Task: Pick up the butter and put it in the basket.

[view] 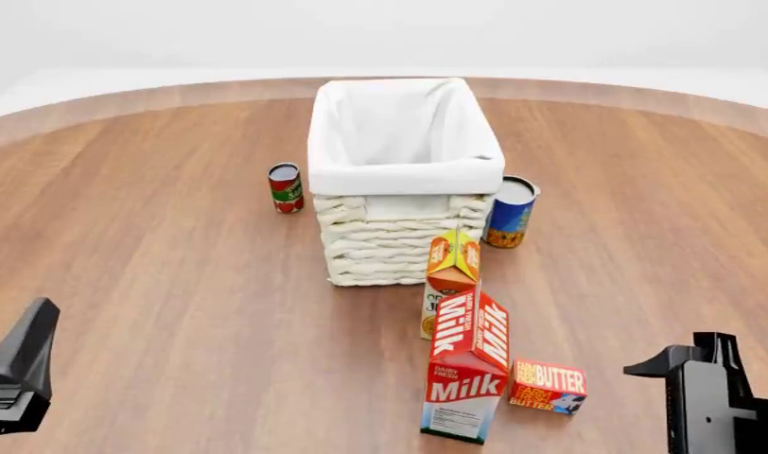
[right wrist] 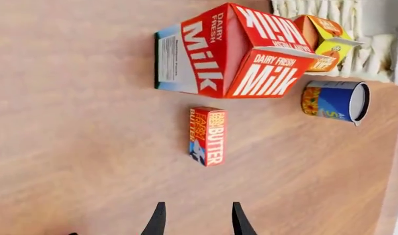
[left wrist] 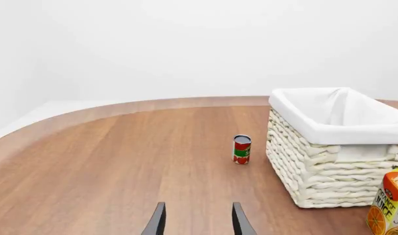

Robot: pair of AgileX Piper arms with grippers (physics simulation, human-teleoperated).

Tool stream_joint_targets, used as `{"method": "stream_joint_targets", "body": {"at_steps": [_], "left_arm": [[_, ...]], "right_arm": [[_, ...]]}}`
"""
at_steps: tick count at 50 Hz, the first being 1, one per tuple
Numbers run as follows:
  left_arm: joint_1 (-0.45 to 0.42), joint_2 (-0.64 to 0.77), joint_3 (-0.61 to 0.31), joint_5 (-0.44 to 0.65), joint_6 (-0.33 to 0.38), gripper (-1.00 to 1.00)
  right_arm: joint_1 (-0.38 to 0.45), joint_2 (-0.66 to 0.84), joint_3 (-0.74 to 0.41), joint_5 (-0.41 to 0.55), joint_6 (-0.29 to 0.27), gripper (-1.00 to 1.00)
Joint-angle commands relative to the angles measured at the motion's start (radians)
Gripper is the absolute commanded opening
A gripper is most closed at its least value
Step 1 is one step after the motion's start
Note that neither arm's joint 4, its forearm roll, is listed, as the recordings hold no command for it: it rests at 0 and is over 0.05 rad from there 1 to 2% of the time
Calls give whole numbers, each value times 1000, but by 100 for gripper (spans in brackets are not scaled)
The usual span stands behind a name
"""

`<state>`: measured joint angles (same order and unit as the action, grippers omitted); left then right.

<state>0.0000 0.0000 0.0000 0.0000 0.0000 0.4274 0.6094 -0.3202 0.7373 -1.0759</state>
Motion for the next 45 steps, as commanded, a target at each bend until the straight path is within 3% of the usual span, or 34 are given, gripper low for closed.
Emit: {"method": "stream_joint_targets", "body": {"at_steps": [1, 10, 20, 40, 42, 43, 45], "left_arm": [[0, 0, 0, 0, 0, 100], [0, 0, 0, 0, 0, 100], [0, 0, 0, 0, 0, 100], [0, 0, 0, 0, 0, 100], [0, 0, 0, 0, 0, 100], [0, 0, 0, 0, 0, 100], [0, 0, 0, 0, 0, 100]], "right_arm": [[17, 45, 8, -32, -6, 100], [51, 73, -42, -33, 13, 100], [112, 143, -177, -45, 134, 100], [124, 268, -100, -207, 182, 100], [133, 285, -96, -227, 189, 100], [158, 476, -35, -447, 237, 100], [160, 485, -34, -457, 241, 100]]}}
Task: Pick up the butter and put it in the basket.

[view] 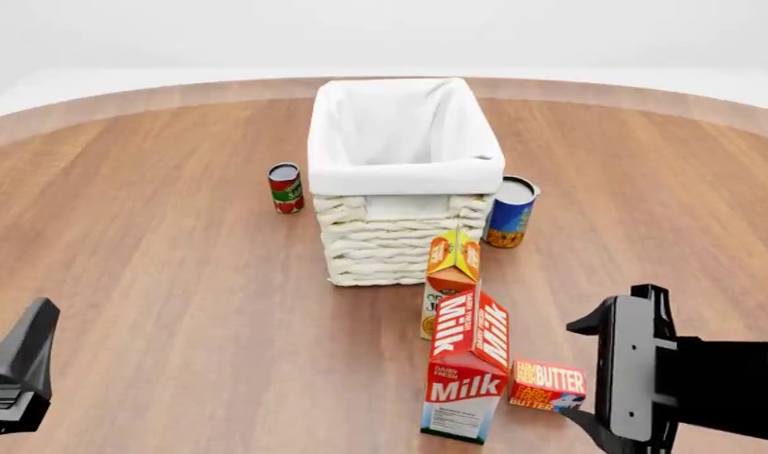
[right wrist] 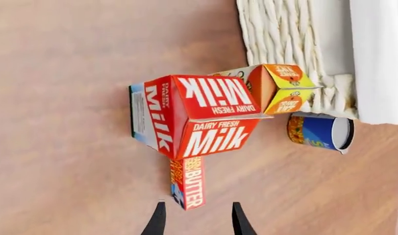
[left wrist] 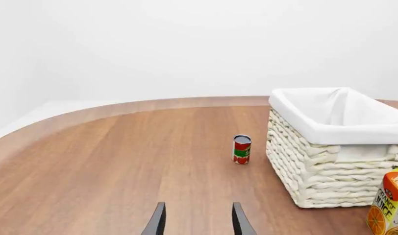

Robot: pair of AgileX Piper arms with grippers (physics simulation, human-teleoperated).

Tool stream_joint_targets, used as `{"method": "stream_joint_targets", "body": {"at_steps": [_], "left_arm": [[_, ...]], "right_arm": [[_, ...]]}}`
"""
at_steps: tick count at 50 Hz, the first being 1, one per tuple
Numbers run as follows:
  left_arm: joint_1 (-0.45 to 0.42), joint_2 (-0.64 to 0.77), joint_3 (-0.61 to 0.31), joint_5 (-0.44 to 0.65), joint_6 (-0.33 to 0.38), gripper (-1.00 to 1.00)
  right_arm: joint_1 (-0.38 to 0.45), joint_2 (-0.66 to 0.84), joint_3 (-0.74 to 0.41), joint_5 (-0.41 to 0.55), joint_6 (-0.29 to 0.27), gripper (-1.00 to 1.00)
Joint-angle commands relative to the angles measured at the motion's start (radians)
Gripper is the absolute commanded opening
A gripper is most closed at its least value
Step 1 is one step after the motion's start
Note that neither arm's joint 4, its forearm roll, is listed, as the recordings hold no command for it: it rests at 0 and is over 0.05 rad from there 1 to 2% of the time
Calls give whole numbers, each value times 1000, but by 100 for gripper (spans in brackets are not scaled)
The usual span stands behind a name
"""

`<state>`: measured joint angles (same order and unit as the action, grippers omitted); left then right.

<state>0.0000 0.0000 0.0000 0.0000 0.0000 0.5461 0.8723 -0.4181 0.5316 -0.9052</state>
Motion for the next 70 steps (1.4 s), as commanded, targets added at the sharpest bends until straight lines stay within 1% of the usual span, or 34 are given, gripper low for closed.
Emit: {"method": "stream_joint_targets", "body": {"at_steps": [1, 12, 17, 23, 37, 44, 51, 60, 65, 70], "left_arm": [[0, 0, 0, 0, 0, 100], [0, 0, 0, 0, 0, 100], [0, 0, 0, 0, 0, 100], [0, 0, 0, 0, 0, 100], [0, 0, 0, 0, 0, 100], [0, 0, 0, 0, 0, 100], [0, 0, 0, 0, 0, 100], [0, 0, 0, 0, 0, 100], [0, 0, 0, 0, 0, 100], [0, 0, 0, 0, 0, 100]], "right_arm": [[42, 224, 66, -252, 70, 100], [37, 223, 72, -255, 70, 100], [38, 233, 80, -270, 73, 100], [42, 259, 109, -314, 85, 100], [48, 280, 121, -340, 100, 100], [28, 273, 114, -335, 94, 100], [-20, 280, 112, -348, 80, 100], [-48, 295, 119, -366, 69, 100], [-39, 304, 123, -379, 78, 100], [-19, 345, 135, -431, 93, 100]]}}
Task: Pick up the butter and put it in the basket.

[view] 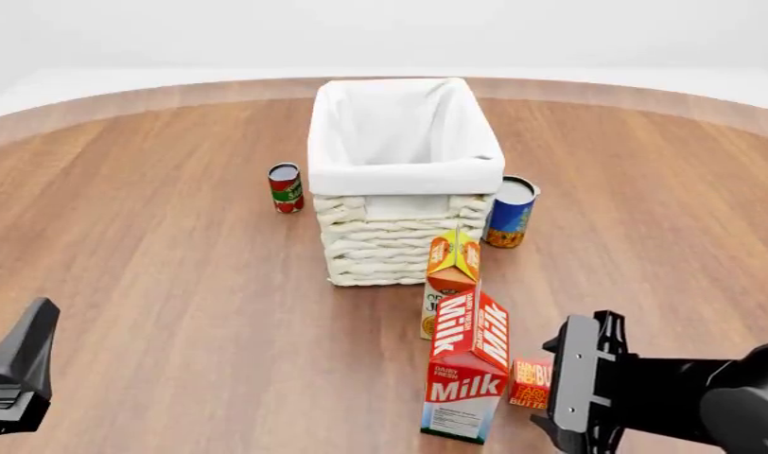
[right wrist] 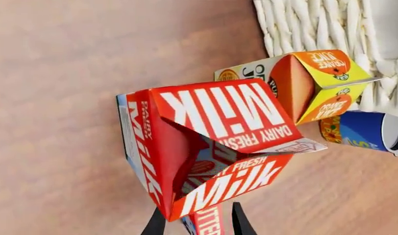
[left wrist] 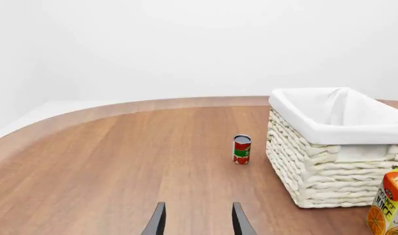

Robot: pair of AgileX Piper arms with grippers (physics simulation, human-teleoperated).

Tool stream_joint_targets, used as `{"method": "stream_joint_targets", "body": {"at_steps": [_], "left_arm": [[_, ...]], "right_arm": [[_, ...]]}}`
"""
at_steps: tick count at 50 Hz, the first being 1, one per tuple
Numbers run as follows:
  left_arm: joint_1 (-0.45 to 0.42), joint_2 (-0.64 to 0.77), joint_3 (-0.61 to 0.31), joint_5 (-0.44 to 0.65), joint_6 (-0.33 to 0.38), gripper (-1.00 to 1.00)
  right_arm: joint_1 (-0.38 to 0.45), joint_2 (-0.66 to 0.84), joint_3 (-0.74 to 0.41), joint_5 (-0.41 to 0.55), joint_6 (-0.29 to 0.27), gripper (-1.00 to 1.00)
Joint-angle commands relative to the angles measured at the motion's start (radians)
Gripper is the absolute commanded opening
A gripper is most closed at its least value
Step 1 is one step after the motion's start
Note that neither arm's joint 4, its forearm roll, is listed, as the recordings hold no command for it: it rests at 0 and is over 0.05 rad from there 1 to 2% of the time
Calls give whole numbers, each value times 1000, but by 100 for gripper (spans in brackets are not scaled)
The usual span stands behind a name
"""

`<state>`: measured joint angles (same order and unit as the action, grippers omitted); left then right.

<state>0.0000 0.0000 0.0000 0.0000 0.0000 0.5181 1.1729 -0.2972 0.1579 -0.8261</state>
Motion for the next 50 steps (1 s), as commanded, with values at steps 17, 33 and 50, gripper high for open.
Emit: {"method": "stream_joint_targets", "body": {"at_steps": [17, 33, 50], "left_arm": [[0, 0, 0, 0, 0, 100], [0, 0, 0, 0, 0, 100], [0, 0, 0, 0, 0, 100]], "right_arm": [[13, 265, 51, -296, 60, 100], [-6, 331, 67, -344, 61, -100], [-48, -74, -61, 70, 2, -100]]}}
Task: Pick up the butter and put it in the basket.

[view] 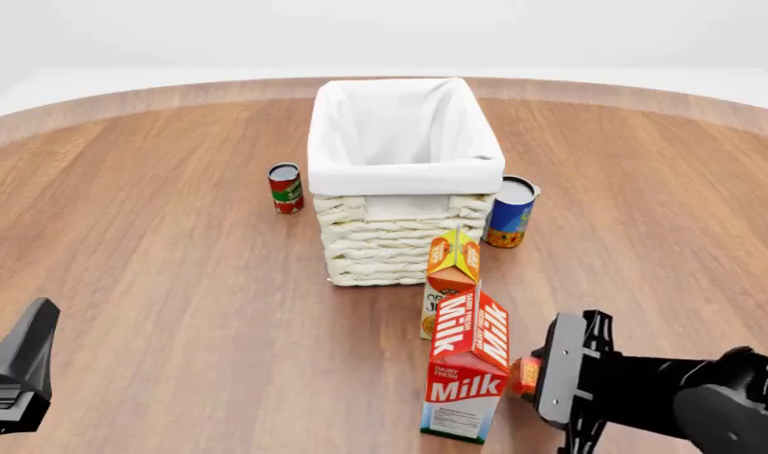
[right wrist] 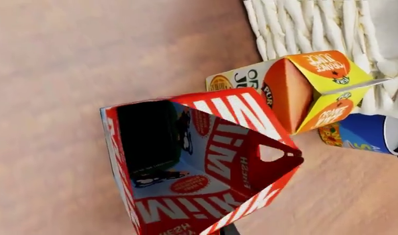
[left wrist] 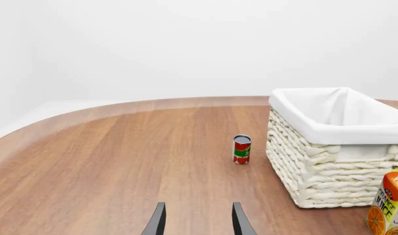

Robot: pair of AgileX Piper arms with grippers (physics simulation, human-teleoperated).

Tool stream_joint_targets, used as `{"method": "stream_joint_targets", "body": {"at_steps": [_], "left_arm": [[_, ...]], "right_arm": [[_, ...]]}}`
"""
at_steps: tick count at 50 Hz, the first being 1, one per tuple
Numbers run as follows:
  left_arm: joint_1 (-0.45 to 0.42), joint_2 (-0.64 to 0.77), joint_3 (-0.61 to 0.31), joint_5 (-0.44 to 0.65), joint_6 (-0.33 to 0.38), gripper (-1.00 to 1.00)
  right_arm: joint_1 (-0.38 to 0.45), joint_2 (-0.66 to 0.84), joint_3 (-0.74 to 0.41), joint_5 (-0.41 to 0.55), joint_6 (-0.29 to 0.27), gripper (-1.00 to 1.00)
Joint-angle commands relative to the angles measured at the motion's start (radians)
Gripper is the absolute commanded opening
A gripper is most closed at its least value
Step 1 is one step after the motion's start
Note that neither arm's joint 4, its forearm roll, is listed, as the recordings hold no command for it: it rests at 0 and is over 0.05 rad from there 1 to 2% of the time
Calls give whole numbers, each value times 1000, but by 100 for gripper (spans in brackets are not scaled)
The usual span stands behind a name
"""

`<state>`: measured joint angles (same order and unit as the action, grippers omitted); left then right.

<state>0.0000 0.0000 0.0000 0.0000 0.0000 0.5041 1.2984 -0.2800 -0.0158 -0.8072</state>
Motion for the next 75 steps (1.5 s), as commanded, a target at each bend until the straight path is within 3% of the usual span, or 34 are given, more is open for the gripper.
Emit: {"method": "stream_joint_targets", "body": {"at_steps": [1, 9, 14, 16, 20, 26, 28, 30, 37, 48, 50, 57, 60, 61, 68, 69, 75], "left_arm": [[0, 0, 0, 0, 0, 100], [0, 0, 0, 0, 0, 100], [0, 0, 0, 0, 0, 100], [0, 0, 0, 0, 0, 100], [0, 0, 0, 0, 0, 100], [0, 0, 0, 0, 0, 100], [0, 0, 0, 0, 0, 100], [0, 0, 0, 0, 0, 100], [0, 0, 0, 0, 0, 100], [0, 0, 0, 0, 0, 100], [0, 0, 0, 0, 0, 100], [0, 0, 0, 0, 0, 100], [0, 0, 0, 0, 0, 100], [0, 0, 0, 0, 0, 100], [0, 0, 0, 0, 0, 100], [0, 0, 0, 0, 0, 100], [0, 0, 0, 0, 0, 100]], "right_arm": [[-44, -224, -94, 275, -22, -100], [-94, -363, -189, 470, -72, -100], [-25, -446, -296, 575, 30, -100], [-48, -435, -280, 556, -3, -100], [-50, -430, -286, 551, 0, -100], [-11, -447, -493, 582, 148, -100], [-43, -428, -500, 556, 118, -100], [-62, -412, -522, 538, 130, -100], [8, -412, -613, 548, 184, -100], [14, -417, -885, 571, 401, -100], [9, -416, -895, 566, 394, -100], [27, -432, -961, 540, 478, -100], [21, -410, -957, 522, 490, -100], [20, -392, -970, 502, 534, -100], [17, -307, -997, 453, 571, -100], [18, -292, -1019, 435, 608, -100], [48, -239, -1068, 408, 634, -100]]}}
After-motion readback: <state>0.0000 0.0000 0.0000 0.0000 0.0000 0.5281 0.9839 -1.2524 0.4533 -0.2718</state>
